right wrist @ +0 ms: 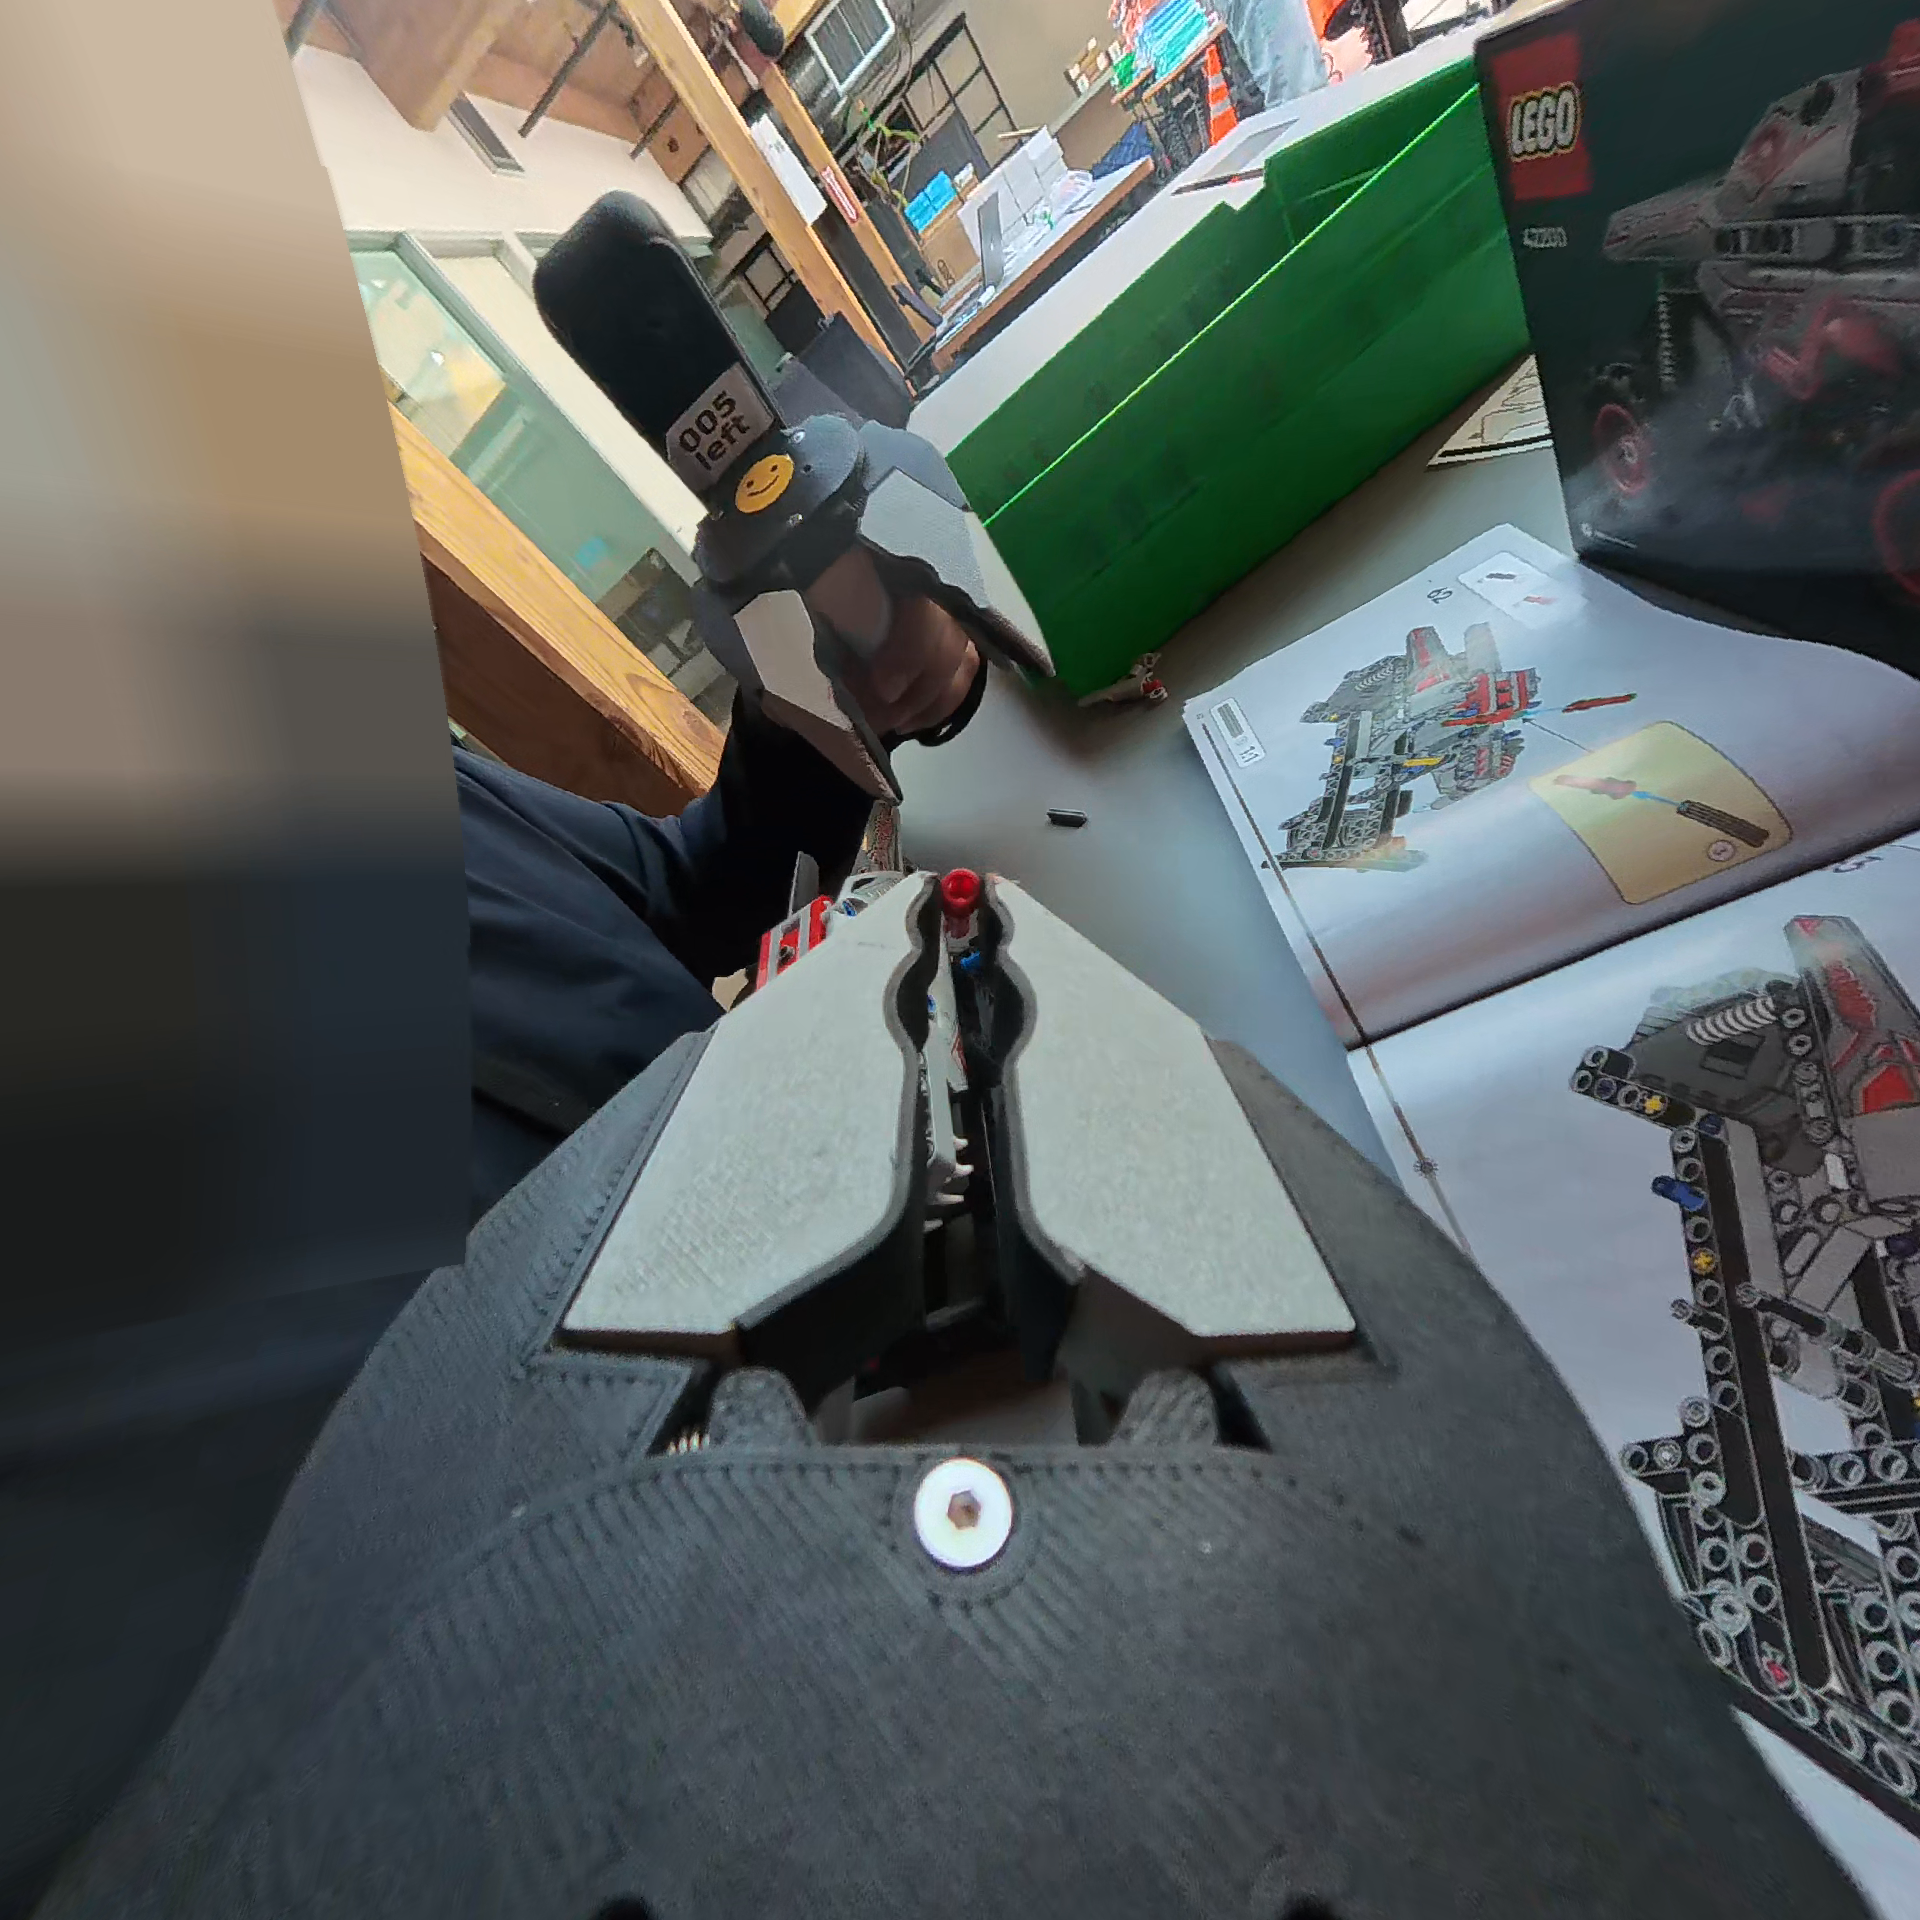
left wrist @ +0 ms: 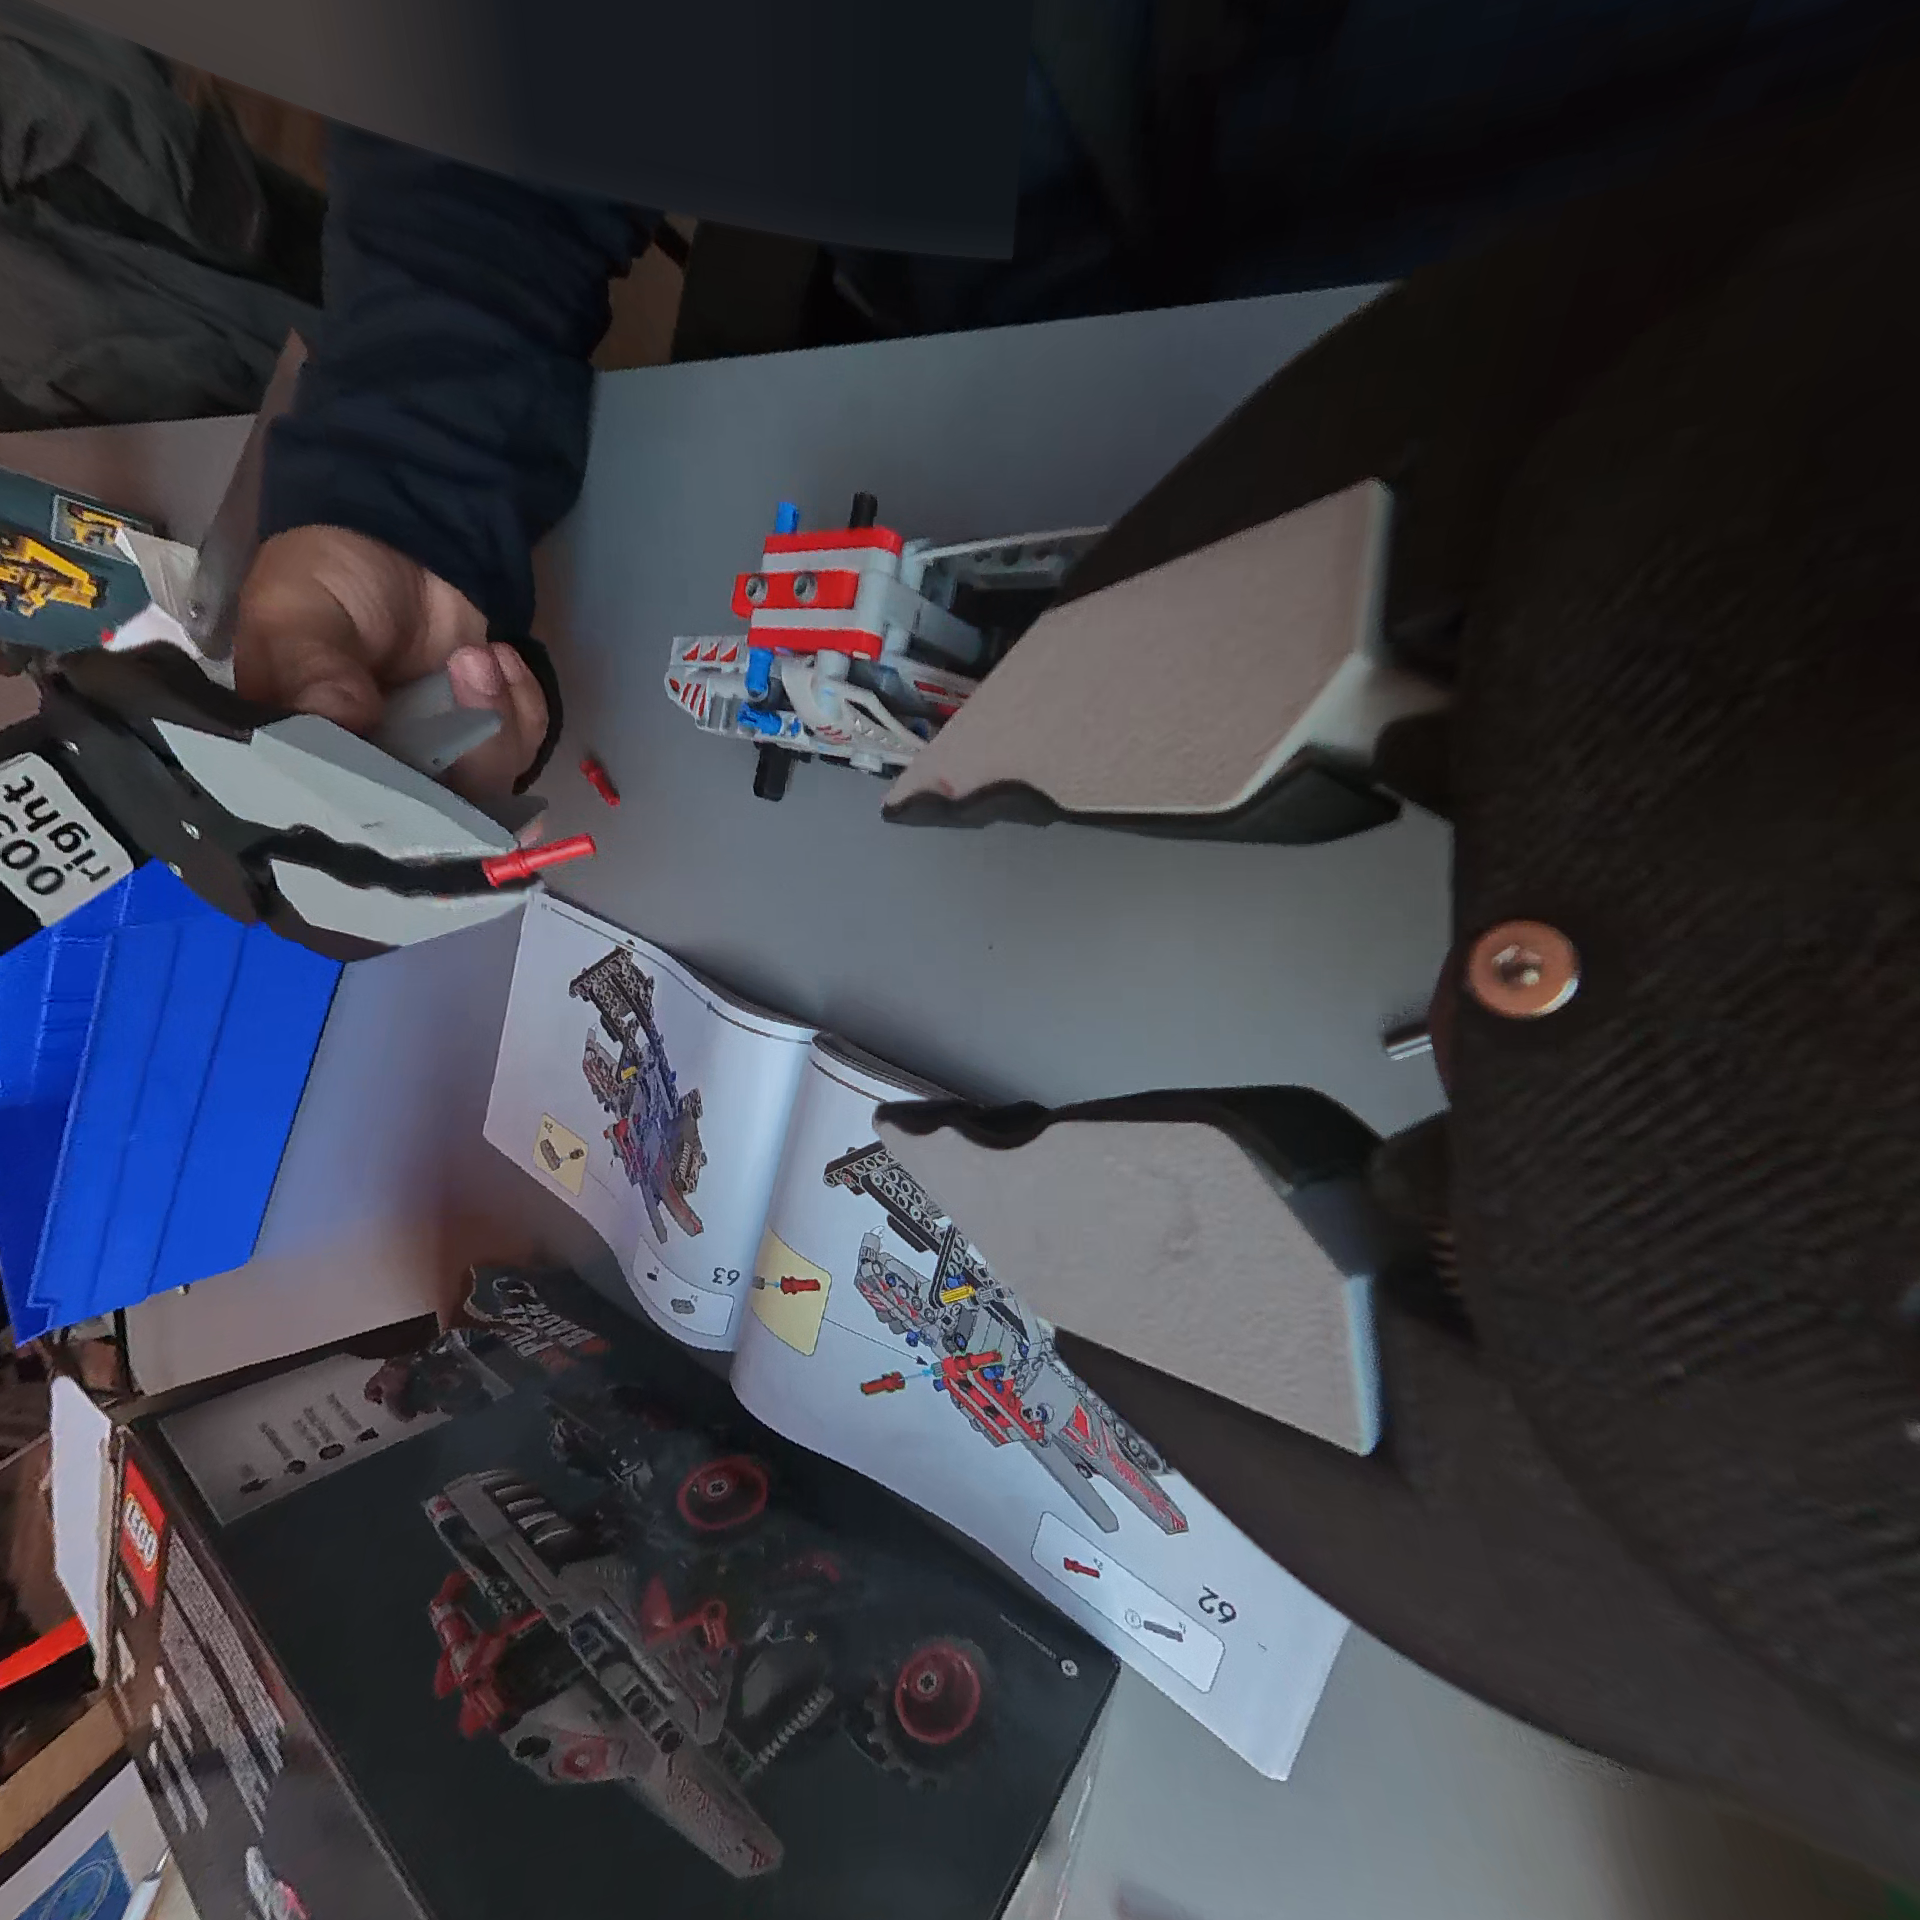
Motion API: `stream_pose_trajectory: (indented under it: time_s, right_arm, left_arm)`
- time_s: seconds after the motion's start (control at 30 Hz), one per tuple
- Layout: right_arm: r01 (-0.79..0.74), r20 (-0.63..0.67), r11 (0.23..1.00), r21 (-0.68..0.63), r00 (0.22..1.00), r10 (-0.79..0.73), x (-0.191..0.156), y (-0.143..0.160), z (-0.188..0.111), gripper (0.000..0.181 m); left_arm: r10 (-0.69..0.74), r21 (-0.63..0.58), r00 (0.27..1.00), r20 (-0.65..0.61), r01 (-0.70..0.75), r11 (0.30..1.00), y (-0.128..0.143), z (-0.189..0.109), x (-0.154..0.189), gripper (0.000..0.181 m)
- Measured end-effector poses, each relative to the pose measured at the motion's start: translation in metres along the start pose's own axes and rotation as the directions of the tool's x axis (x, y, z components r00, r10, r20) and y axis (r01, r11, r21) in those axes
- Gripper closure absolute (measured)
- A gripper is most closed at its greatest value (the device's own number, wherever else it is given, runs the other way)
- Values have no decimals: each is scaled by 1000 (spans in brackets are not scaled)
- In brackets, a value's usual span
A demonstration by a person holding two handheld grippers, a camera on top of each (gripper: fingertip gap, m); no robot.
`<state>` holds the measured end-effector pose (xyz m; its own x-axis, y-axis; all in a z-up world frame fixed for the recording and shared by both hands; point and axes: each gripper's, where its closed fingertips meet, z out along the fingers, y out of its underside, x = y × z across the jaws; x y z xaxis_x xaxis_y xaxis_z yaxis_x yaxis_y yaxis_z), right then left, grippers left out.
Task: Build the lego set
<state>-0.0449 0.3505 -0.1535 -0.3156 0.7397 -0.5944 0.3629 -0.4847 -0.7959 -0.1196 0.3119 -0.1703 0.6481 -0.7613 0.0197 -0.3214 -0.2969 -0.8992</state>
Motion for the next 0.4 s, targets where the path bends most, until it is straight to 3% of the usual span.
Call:
stream_pose_trajectory:
  time_s: [0.4]
  right_arm:
    - [-15, 32, 999, 31, 999, 14, -3, -4, -4, 178]
  left_arm:
    - [-18, 25, 990, 138, 15, 1000, -1, -3, -22, 135]
